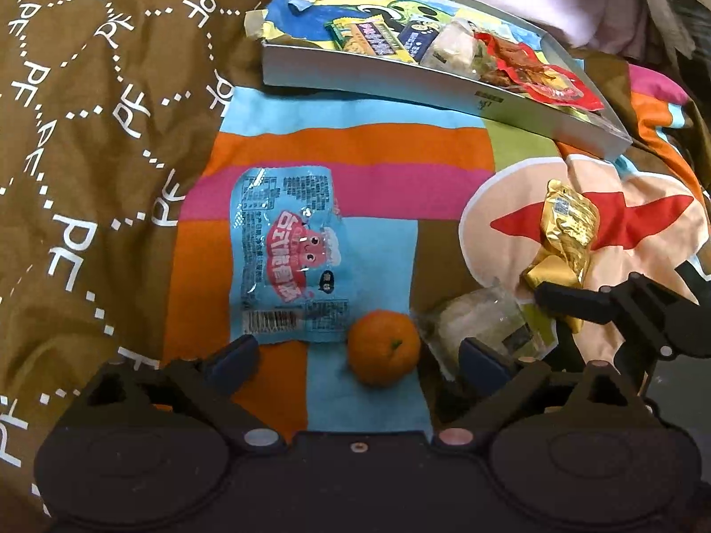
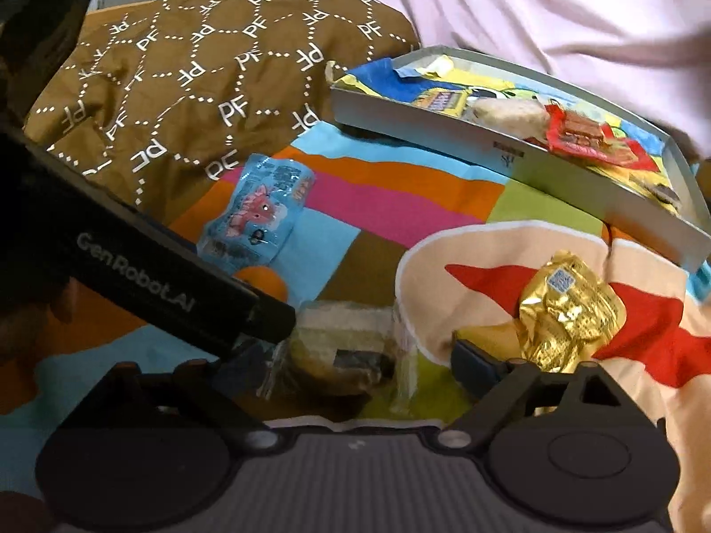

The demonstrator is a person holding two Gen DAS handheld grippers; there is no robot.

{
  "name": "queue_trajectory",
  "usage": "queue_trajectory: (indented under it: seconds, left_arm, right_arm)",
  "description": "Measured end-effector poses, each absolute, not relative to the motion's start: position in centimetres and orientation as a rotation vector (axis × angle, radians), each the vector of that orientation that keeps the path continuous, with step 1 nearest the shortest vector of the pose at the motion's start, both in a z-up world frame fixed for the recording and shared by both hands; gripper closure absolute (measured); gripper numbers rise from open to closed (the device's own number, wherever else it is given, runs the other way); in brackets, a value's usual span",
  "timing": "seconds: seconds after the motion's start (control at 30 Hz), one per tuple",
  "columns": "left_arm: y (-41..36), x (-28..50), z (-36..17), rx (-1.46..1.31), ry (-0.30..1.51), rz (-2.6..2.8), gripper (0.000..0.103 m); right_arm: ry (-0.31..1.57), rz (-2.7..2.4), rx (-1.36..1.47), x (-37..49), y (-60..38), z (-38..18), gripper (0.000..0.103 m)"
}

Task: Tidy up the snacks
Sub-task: 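Move the left tool over the orange while the right tool reaches the clear-wrapped round cookie, then close the left tool on the orange while the right tool grasps the cookie packet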

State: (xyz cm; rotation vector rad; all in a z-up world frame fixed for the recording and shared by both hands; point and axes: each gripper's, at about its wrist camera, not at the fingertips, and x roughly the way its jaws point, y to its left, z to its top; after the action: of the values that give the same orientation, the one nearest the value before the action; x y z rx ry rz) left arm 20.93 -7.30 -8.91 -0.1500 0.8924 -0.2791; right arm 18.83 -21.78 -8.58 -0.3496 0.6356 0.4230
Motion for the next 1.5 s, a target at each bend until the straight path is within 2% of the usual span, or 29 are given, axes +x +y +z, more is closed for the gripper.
queue_trajectory:
  seconds: [0.13,0.3,0.43,0.5,0.63,0.73,1.07,1.5]
  left_arm:
    - [-7.5,20.9,-8.7,-0.155,0.889,-0.284,0.015]
    - [-7.8,20.6,-8.6,-0.171,0.889,-0.293,0.030]
    - [-7.7,20.9,-8.8,-0.198,0.895,-0.271,0.037]
    - [-7.7,21.0,-8.9,-0.194,0.903,-0.259,0.048]
    - [-8.1,20.9,-8.9,-0.154,0.902,-0.255,0.055]
    - [-8.3,20.7,-9.0,-0.158,0.909,-0.266,0.065]
    - [-7.8,20.3,-8.9,-0.180,0.898,-0.257,0.066]
    - [-8.0,19.2,-7.6,-0.149,0.810,-0.211,0.067]
  right_arm:
    - [0.646,0.422,-0.355,18.8,-21.7,-8.7,0.014]
    - [0.633,0.417,-0.402,18.5,-20.8,-8.9,0.015]
    - [0.622,0.413,-0.438,18.3,-20.0,-9.1,0.017]
    - [0.630,0.414,-0.433,18.4,-19.9,-9.3,0.019]
    - [0.665,0.416,-0.382,19.0,-20.4,-9.5,0.023]
    - [0.668,0.414,-0.375,19.1,-20.5,-9.6,0.026]
    - [0.646,0.414,-0.404,18.7,-20.1,-9.5,0.043]
    - [0.546,0.302,-0.443,18.5,-20.5,-9.0,0.048]
